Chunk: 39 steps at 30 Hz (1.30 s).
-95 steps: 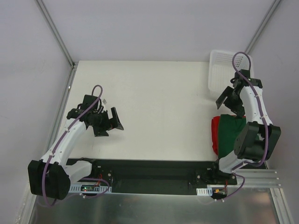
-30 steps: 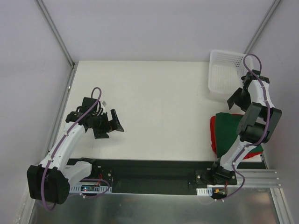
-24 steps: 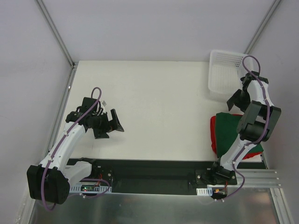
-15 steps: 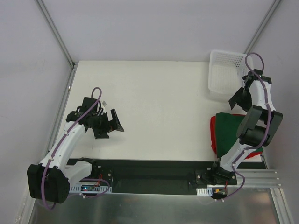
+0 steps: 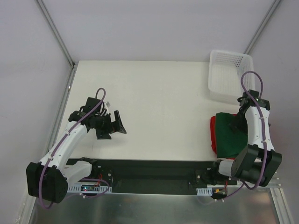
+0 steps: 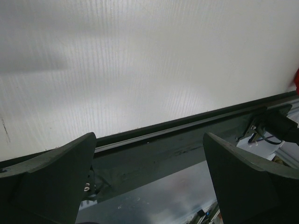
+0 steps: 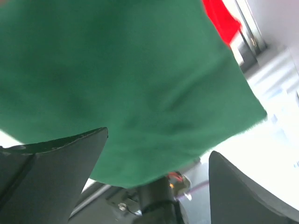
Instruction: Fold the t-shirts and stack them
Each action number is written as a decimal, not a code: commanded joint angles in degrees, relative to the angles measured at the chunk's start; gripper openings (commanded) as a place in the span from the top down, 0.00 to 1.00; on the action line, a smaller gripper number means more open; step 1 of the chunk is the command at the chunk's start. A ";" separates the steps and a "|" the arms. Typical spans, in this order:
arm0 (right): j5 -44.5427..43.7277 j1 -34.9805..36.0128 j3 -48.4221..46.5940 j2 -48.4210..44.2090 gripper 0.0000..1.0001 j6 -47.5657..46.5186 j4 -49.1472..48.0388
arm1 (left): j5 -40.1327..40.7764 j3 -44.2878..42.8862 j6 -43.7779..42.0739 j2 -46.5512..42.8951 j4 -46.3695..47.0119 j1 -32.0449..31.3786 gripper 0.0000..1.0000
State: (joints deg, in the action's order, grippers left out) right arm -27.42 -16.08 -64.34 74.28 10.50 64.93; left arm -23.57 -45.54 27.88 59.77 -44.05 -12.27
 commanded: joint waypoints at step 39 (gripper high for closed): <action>-4.83 -11.08 -0.08 -0.10 0.04 5.40 4.15 | 1.07 -0.96 1.30 -1.15 -3.06 -5.66 0.01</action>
State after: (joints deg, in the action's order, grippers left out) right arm -26.70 -28.12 -60.51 76.31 13.47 64.01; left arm -22.92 -45.80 28.47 59.48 -45.89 -17.32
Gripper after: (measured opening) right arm 0.963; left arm 0.993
